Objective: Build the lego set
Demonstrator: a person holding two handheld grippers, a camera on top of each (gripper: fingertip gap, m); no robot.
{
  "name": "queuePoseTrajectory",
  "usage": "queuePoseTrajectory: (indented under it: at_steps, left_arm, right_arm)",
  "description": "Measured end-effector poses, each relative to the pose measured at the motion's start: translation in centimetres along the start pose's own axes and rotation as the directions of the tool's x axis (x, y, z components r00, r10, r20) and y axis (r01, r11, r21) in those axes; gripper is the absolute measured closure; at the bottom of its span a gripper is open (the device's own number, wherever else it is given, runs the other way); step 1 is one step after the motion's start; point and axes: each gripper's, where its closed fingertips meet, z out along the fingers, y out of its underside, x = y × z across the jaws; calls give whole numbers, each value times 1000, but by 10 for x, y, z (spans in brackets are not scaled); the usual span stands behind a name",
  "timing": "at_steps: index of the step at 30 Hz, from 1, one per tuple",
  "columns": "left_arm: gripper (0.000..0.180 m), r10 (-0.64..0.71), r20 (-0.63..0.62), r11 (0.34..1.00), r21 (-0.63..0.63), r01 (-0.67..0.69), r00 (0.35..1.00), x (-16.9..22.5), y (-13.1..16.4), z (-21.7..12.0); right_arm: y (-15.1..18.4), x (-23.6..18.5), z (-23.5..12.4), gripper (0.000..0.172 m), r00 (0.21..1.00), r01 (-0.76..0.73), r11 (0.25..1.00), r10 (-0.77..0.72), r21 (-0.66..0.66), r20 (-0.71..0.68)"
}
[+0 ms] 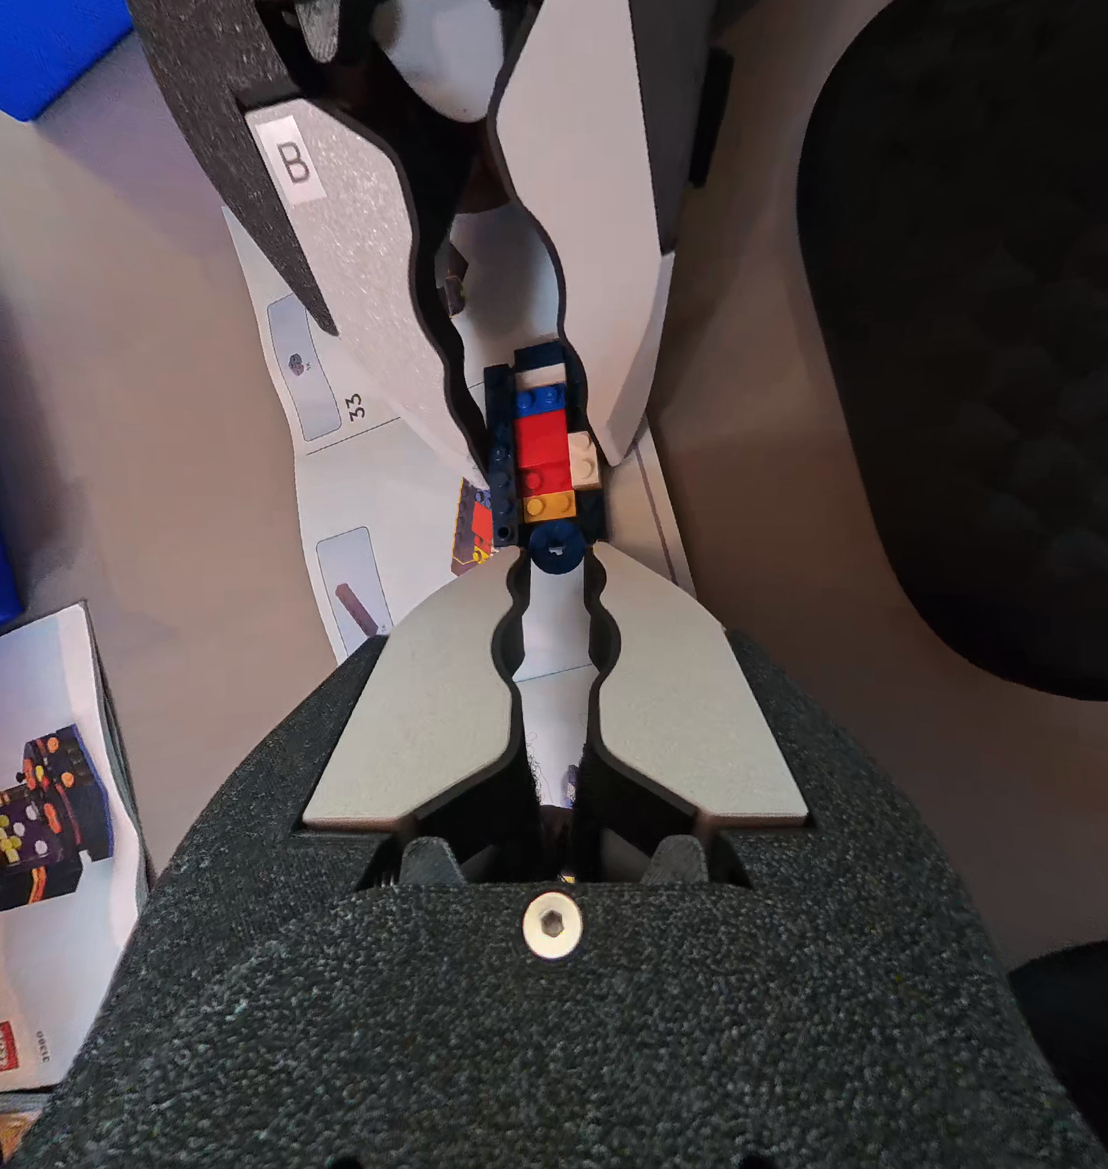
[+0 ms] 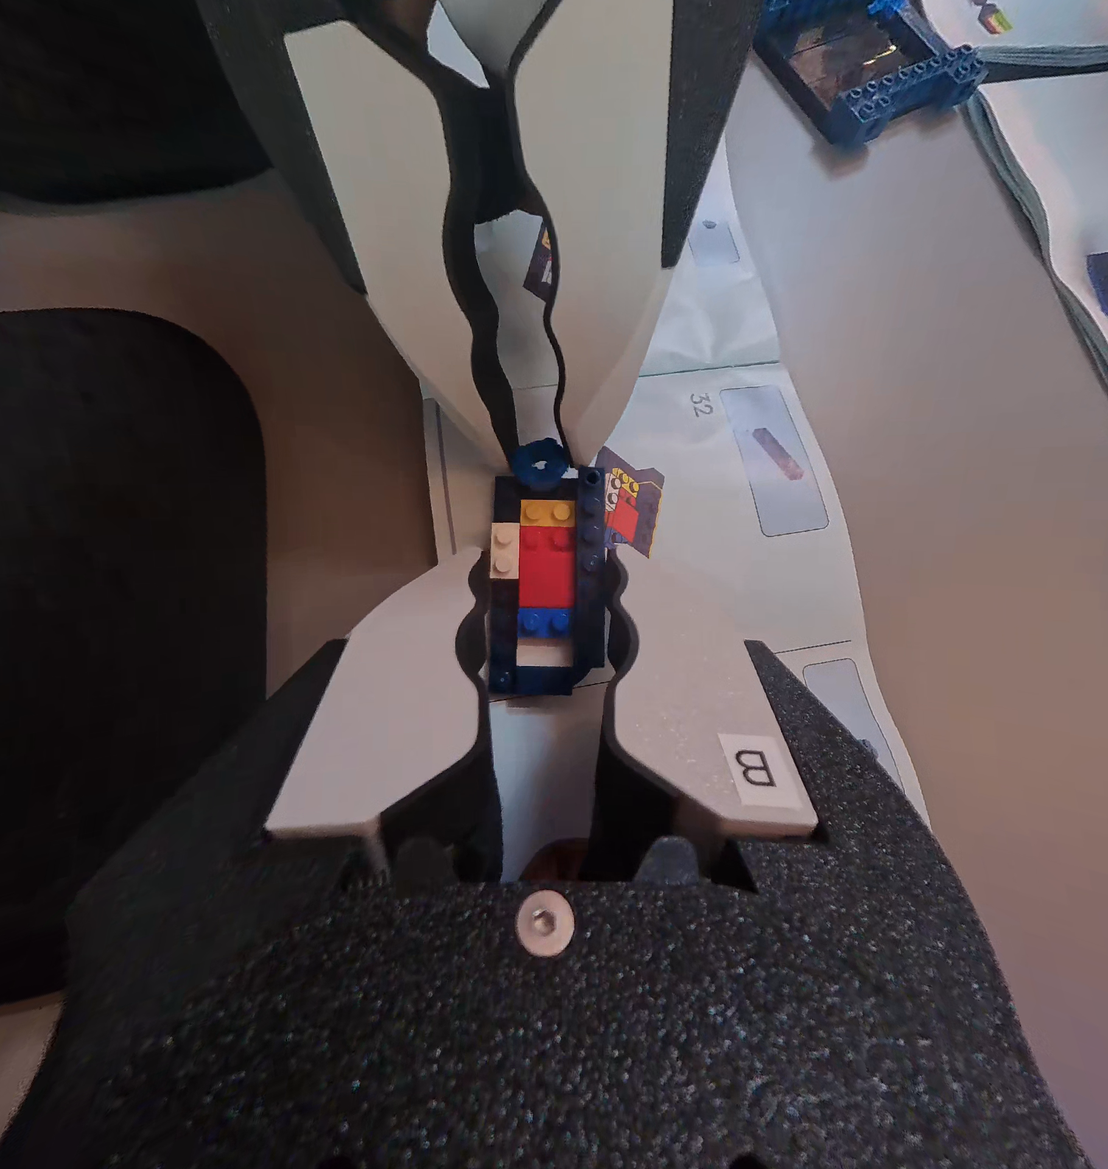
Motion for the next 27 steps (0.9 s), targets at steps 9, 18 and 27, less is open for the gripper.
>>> queuePoseTrajectory:
  at_steps: [9, 18, 27]
  left_arm:
    - [158, 17, 4, 999, -32, -17, 1000, -1, 1, 2]
    - [166, -55, 36, 998, 45, 53, 998, -5, -3, -7]
    - [178, -32, 0, 998, 59, 32, 999, 0, -1, -1]
  right_arm:
    - [0, 0, 1, 138, 1000, 11, 1000, -11, 8, 6]
    - [1, 0, 2, 138, 1000, 10, 1000, -10, 14, 10]
    - [0, -1, 3, 138, 1000, 16, 1000, -17, 17, 14]
